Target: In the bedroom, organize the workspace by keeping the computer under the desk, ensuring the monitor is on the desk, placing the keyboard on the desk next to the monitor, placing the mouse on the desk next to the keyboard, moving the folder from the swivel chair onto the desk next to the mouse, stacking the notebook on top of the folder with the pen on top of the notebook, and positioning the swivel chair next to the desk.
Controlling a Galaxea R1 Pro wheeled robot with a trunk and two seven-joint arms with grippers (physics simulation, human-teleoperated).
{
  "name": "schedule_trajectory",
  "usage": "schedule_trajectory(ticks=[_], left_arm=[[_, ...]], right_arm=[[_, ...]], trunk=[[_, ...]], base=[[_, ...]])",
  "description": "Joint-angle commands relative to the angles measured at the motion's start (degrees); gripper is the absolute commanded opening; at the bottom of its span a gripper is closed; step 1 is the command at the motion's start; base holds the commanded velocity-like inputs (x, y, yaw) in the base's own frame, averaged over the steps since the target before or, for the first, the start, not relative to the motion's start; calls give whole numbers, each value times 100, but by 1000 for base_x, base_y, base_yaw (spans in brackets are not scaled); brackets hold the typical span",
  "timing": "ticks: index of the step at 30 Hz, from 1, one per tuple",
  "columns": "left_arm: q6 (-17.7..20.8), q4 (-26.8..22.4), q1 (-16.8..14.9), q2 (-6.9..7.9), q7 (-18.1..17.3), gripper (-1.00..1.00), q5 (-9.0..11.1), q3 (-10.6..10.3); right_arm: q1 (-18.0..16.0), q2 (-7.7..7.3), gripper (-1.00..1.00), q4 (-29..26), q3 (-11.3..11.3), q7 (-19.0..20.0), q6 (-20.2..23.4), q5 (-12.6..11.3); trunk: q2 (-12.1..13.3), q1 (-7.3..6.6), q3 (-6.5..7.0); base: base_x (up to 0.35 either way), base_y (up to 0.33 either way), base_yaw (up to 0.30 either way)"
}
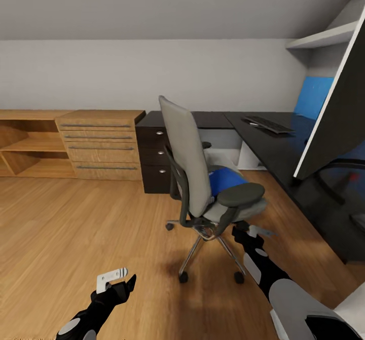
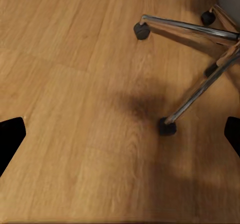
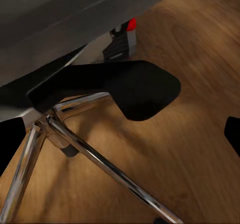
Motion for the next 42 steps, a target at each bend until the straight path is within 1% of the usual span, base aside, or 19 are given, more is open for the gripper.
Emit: schedule_trajectory(ticks=[1,24,32,37,42], left_arm=[[19,7,0,-2,50,100,60,-4],[16,34,0,-8,53,100,51,-9],[11,34,0,-8,53,100,43,-14],[10,34,0,-8,53,100,43,-14],[10,34,0,-8,53,100,44,-17]], right_arm=[[-4,5,100,0,-18,12,-26,-24],[-4,11,100,3,-9,12,-32,-15],[-4,6,100,7,-10,20,-31,-20],[-4,8,100,8,-9,20,-32,-20],[-4,8,100,8,-9,20,-32,-21]], trunk=[[-2,-1,-4],[-2,-1,-4],[-2,-1,-4],[-2,-1,-4],[-2,-1,-4]], base=[[16,0,208],[1,5,269],[0,220,54],[0,45,21],[0,8,150]])
